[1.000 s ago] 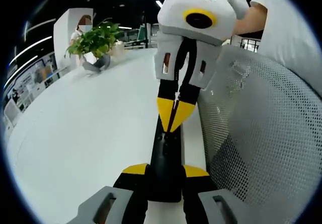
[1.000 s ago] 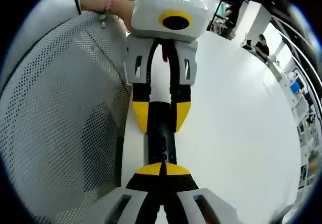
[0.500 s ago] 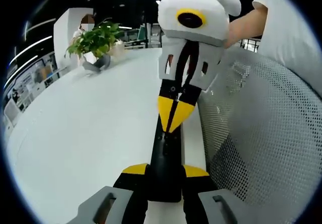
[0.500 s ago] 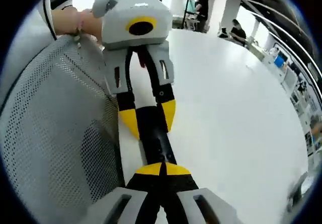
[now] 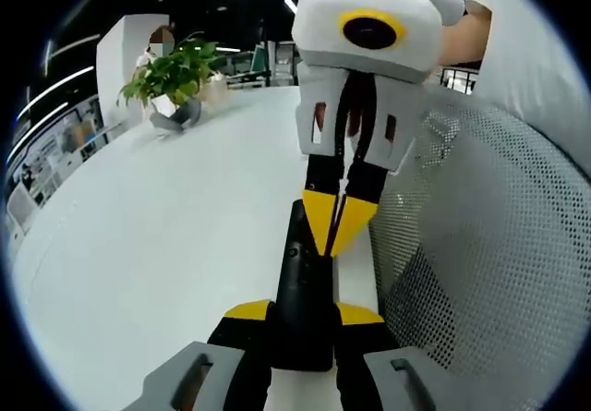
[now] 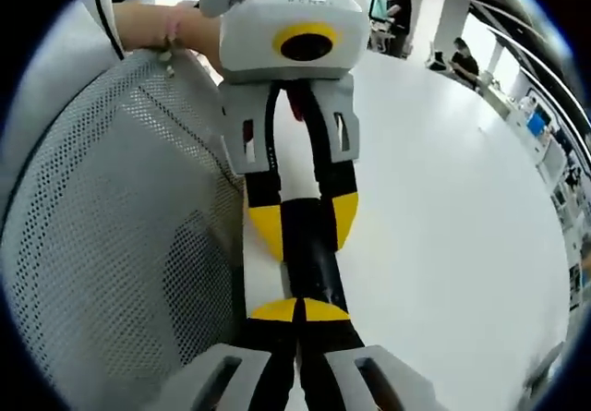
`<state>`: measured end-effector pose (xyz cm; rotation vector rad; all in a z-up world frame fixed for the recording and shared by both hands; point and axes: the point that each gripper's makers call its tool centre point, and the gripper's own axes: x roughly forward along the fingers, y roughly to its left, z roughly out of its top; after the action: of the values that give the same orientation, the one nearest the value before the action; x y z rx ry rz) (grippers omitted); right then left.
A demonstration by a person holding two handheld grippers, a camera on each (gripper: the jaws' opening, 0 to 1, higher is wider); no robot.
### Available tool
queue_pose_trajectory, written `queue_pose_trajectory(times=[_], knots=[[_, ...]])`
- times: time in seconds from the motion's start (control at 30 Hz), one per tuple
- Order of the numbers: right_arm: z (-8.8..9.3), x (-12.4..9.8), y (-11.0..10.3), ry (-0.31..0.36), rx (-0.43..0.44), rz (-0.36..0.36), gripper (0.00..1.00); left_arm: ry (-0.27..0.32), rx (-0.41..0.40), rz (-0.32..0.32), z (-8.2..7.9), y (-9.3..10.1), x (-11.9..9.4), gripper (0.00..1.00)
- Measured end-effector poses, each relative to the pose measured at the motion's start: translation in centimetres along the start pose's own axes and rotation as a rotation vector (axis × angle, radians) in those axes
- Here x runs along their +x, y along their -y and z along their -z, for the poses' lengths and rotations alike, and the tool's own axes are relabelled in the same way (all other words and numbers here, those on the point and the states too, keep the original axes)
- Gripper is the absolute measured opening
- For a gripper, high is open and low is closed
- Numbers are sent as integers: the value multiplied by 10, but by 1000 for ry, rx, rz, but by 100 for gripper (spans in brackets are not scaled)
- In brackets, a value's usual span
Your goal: Press the specified remote control buttons in sequence, fully releasing each button before pressing the next.
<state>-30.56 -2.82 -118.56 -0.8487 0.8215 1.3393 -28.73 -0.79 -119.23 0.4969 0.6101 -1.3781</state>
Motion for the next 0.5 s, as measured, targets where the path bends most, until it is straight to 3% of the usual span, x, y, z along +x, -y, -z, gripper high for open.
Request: queue_pose_trajectory(times=[0.13,0.27,0.5], knots=[[0,-1,1,-2,19,5,0,0,0,0,0,0,0,24],[-1,-3,3,49,112,-15,0,2,2,-1,-1,1,-1,24],[-3,-5,12,46,135,-7,0,4,3,-3,0,1,0,24]])
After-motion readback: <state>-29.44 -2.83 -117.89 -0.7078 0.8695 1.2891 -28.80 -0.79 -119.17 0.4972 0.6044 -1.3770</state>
